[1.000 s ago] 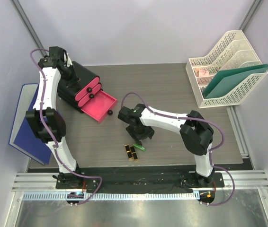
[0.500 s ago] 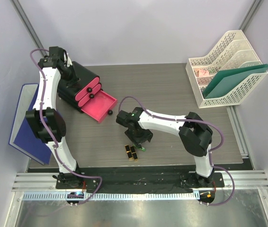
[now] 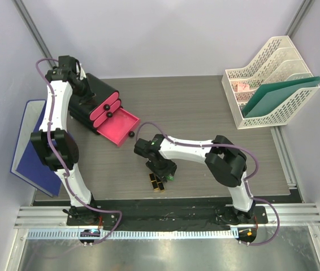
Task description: Organize the makeup
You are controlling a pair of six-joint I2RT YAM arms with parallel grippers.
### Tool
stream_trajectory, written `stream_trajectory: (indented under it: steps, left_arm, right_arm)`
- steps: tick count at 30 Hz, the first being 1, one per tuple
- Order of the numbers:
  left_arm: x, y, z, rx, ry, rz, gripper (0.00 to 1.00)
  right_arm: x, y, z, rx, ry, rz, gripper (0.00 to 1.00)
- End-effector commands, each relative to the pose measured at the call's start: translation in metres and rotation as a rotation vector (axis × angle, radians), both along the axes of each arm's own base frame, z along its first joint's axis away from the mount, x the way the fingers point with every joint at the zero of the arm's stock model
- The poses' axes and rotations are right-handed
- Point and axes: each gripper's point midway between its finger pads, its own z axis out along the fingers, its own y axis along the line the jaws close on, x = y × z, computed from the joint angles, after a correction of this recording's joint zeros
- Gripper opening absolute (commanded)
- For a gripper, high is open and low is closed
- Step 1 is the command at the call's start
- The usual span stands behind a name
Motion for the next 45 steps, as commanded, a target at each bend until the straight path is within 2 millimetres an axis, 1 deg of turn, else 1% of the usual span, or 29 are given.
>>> stream_trajectory:
  steps: [1,4,5,6,8,9,12,15,16,18,19,21,22,24,25,26,27,28,30,33,35,36,37,39,41,42,43,44,45]
  left_arm:
    - [-0.030,0.005,-0.045,0.032,0.199,-0.010,0.00]
    - [-0.030,0.005,-0.044,0.029,0.198,-0.011,0.00]
    - [-0.029,0.005,-0.045,0.033,0.197,-0.009,0.00]
    - [-0.030,0.005,-0.044,0.033,0.198,-0.009,0.00]
    - [-0.030,0.005,-0.043,0.032,0.196,-0.010,0.00]
    - [-0.030,0.005,-0.043,0.032,0.196,-0.010,0.00]
    - [-0.030,0.005,-0.043,0.034,0.194,-0.009,0.00]
    - [-0.031,0.005,-0.042,0.032,0.193,-0.010,0.00]
    - [-0.032,0.005,-0.044,0.032,0.199,-0.011,0.00]
    - [-0.032,0.005,-0.043,0.032,0.196,-0.010,0.00]
    - [-0.033,0.005,-0.042,0.032,0.196,-0.010,0.00]
    - [-0.033,0.005,-0.043,0.032,0.201,-0.010,0.00]
    - [-0.033,0.005,-0.042,0.032,0.199,-0.011,0.00]
    - [-0.033,0.005,-0.042,0.034,0.201,-0.011,0.00]
    - [-0.033,0.004,-0.042,0.031,0.199,-0.012,0.00]
    - [-0.033,0.004,-0.042,0.027,0.201,-0.010,0.00]
    - [-0.032,0.003,-0.042,0.024,0.201,-0.011,0.00]
    - [-0.033,0.003,-0.042,0.023,0.202,-0.010,0.00]
    - [-0.033,0.002,-0.042,0.021,0.202,-0.013,0.00]
    - [-0.032,0.002,-0.040,0.021,0.197,-0.014,0.00]
    - [-0.032,0.001,-0.040,0.023,0.198,-0.015,0.00]
    - [-0.033,0.001,-0.040,0.019,0.199,-0.015,0.00]
    - [-0.033,0.000,-0.040,0.021,0.199,-0.017,0.00]
    - [-0.033,0.000,-0.040,0.021,0.201,-0.016,0.00]
    - [-0.033,-0.001,-0.040,0.018,0.199,-0.019,0.00]
    - [-0.033,-0.001,-0.040,0.020,0.199,-0.020,0.00]
    - [-0.034,-0.001,-0.040,0.019,0.201,-0.018,0.00]
    - [-0.034,-0.001,-0.041,0.020,0.203,-0.020,0.00]
    - [-0.034,0.000,-0.040,0.022,0.202,-0.017,0.00]
  right_arm:
    - [0.009,0.005,-0.008,-0.014,-0.037,0.019,0.46]
    - [0.013,0.003,-0.015,-0.041,-0.053,0.018,0.31]
    - [0.015,0.003,-0.015,-0.039,-0.062,0.016,0.18]
    - [0.017,0.003,-0.016,-0.042,-0.072,0.012,0.12]
    - [0.024,0.002,-0.012,-0.050,-0.115,0.009,0.03]
    - [0.027,0.003,-0.010,-0.050,-0.129,0.011,0.01]
    - [0.044,0.007,0.003,-0.049,-0.200,0.015,0.01]
    - [0.062,0.020,0.021,-0.016,-0.261,0.012,0.01]
    - [0.071,0.032,0.033,0.023,-0.291,0.003,0.01]
    - [0.083,0.043,0.042,0.050,-0.324,-0.007,0.01]
    - [0.091,0.057,0.055,0.094,-0.351,-0.015,0.01]
    - [0.102,0.069,0.059,0.124,-0.364,-0.031,0.01]
    - [0.111,0.084,0.074,0.175,-0.390,-0.040,0.01]
    - [0.122,0.099,0.073,0.206,-0.396,-0.057,0.01]
    - [0.131,0.117,0.092,0.275,-0.420,-0.064,0.01]
    - [0.137,0.125,0.097,0.305,-0.423,-0.075,0.01]
    - [0.142,0.134,0.087,0.307,-0.411,-0.083,0.01]
    - [0.153,0.148,0.107,0.389,-0.422,-0.110,0.01]
    - [0.166,0.165,0.113,0.459,-0.419,-0.141,0.01]
    - [0.184,0.181,0.117,0.594,-0.372,-0.213,0.01]
    - [0.196,0.184,0.119,0.678,-0.321,-0.278,0.01]
    - [0.200,0.184,0.113,0.692,-0.302,-0.297,0.01]
    - [0.209,0.190,0.121,0.759,-0.301,-0.304,0.01]
    - [0.215,0.195,0.127,0.811,-0.289,-0.316,0.01]
    - [0.224,0.200,0.125,0.839,-0.287,-0.320,0.02]
    - [0.227,0.203,0.131,0.864,-0.292,-0.320,0.05]
    - [0.230,0.206,0.131,0.879,-0.286,-0.328,0.11]
    - [0.233,0.207,0.124,0.880,-0.275,-0.336,0.16]
    - [0.234,0.211,0.125,0.901,-0.260,-0.349,0.23]
